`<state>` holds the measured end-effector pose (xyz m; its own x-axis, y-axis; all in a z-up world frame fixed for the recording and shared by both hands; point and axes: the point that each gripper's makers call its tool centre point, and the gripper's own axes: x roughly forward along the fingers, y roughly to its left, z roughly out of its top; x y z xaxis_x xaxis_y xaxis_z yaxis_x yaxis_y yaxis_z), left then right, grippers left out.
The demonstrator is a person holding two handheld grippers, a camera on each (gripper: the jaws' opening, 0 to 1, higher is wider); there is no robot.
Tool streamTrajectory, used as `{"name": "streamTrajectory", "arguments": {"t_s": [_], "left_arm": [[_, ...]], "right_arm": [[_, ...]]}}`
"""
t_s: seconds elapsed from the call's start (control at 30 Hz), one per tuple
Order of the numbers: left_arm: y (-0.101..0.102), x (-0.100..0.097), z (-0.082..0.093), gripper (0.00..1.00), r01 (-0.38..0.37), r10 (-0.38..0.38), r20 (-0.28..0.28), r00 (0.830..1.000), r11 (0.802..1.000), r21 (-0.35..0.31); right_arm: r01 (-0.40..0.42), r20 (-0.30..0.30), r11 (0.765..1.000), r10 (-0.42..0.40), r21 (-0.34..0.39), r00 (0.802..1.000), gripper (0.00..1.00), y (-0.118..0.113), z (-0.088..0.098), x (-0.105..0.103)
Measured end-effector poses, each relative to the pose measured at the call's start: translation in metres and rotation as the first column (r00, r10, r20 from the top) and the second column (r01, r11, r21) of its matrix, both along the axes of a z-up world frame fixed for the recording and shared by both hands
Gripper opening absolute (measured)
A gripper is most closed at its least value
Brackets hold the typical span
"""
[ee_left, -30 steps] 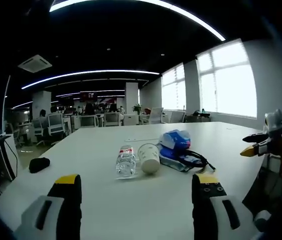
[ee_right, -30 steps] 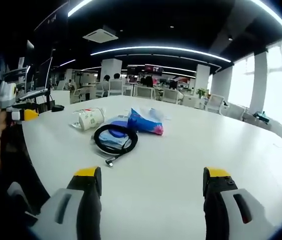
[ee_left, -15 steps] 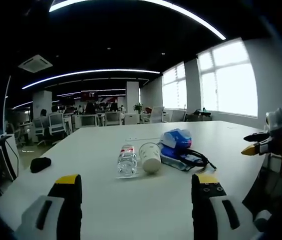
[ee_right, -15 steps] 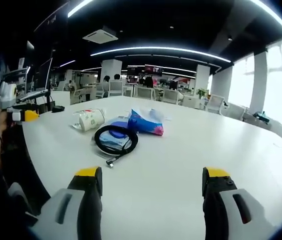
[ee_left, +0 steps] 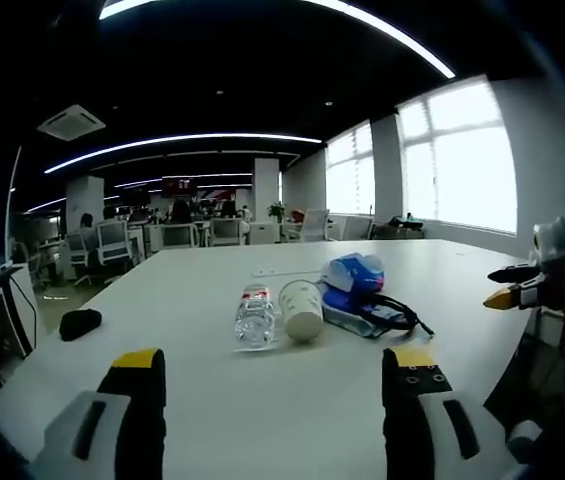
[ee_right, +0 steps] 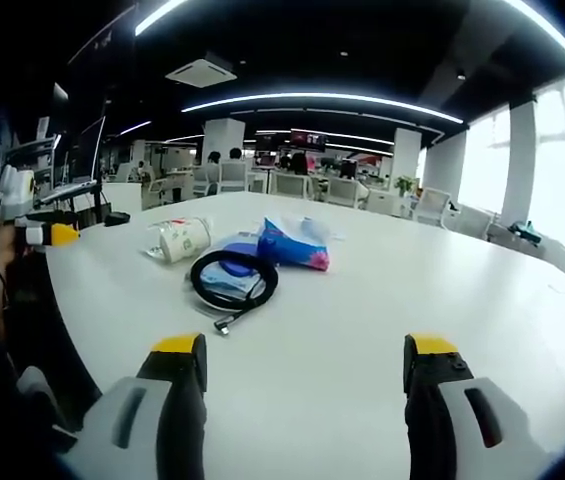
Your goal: Arrange the tabletop items into an orderly group along one side of the table until the central work area is clear of visible clutter.
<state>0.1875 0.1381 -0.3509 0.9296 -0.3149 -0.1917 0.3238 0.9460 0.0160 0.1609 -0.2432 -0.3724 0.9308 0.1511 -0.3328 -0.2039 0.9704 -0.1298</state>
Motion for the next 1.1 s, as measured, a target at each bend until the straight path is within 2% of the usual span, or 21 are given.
{"name": "streamTrajectory", "arguments": {"t_s": [0.7,0.87,1.1], "left_arm": [[0.006,0.004,-0.003,0.83,-0.019,0.018,-0.018,1.0,1.0,-0.01],[0.009,0.007,-0.008,0.82,-0.031,0.032,-0.034,0.999,0.999,0.019],[0.01,0.014,-0.005,0.82,-0.034,0.034,-0.034,0.999,0.999,0.021]], "right_arm": [[-0.007,-0.014,1.0,0.007,-0.001,1.0,0.75,0.002,-0.004,-0.001],[-0.025,-0.003,1.0,0.025,0.0,1.0,0.75,0.005,-0.001,0.0],[-0.023,-0.01,1.0,0.023,0.001,1.0,0.74,0.005,-0.003,0.002]]}}
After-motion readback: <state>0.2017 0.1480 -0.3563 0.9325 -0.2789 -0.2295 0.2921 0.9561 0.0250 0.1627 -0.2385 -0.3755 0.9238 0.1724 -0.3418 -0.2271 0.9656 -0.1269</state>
